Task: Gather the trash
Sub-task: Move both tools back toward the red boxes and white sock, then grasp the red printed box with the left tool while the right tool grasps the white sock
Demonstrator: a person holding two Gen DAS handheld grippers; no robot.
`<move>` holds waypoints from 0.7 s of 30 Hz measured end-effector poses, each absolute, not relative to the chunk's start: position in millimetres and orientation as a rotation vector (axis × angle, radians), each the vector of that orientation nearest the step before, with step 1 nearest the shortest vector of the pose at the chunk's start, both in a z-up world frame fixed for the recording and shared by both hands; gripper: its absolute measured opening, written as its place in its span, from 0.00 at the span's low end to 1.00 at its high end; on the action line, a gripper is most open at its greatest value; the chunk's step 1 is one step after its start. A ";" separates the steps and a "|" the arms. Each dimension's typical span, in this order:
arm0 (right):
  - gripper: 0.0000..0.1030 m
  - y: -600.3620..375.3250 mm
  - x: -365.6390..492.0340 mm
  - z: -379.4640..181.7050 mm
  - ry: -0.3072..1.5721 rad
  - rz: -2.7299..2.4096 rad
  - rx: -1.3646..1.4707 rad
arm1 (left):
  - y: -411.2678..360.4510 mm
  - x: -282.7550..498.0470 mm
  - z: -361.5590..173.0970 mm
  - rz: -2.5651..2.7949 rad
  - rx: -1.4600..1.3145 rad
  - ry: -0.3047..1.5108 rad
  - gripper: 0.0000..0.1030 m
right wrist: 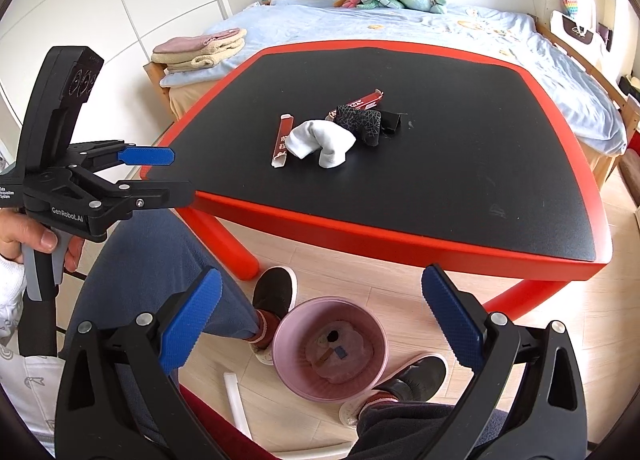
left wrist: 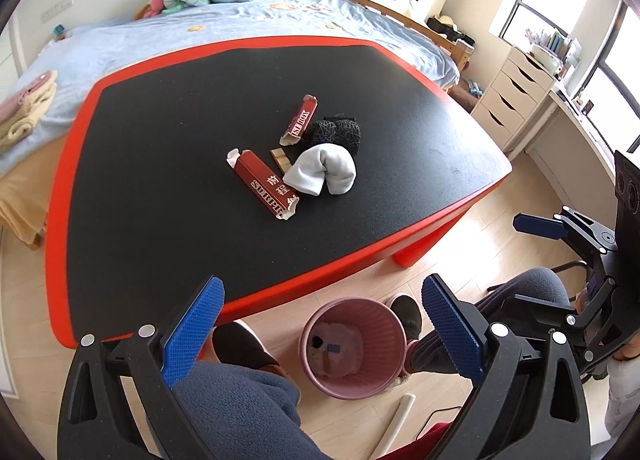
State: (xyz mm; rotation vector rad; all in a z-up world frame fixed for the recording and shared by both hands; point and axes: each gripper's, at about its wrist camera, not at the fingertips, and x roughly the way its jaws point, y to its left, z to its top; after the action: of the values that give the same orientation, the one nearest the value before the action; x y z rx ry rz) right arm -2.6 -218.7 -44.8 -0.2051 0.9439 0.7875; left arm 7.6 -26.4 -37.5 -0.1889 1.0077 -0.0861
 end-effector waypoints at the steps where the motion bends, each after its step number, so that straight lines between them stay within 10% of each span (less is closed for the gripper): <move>1: 0.96 -215.8 1.2 -43.9 0.942 0.792 -0.208 | -23.6 11.6 -36.5 -0.077 -0.195 1.009 0.93; 21: 0.96 -154.7 80.0 -60.8 0.959 0.878 -0.233 | 21.9 100.7 -62.5 0.097 -0.336 1.107 0.92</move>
State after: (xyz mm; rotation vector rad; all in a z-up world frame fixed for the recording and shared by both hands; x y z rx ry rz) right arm 80.0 -154.7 -60.8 -0.2329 0.9587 0.8780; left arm 100.7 21.9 -62.5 -0.3359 1.1068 0.0967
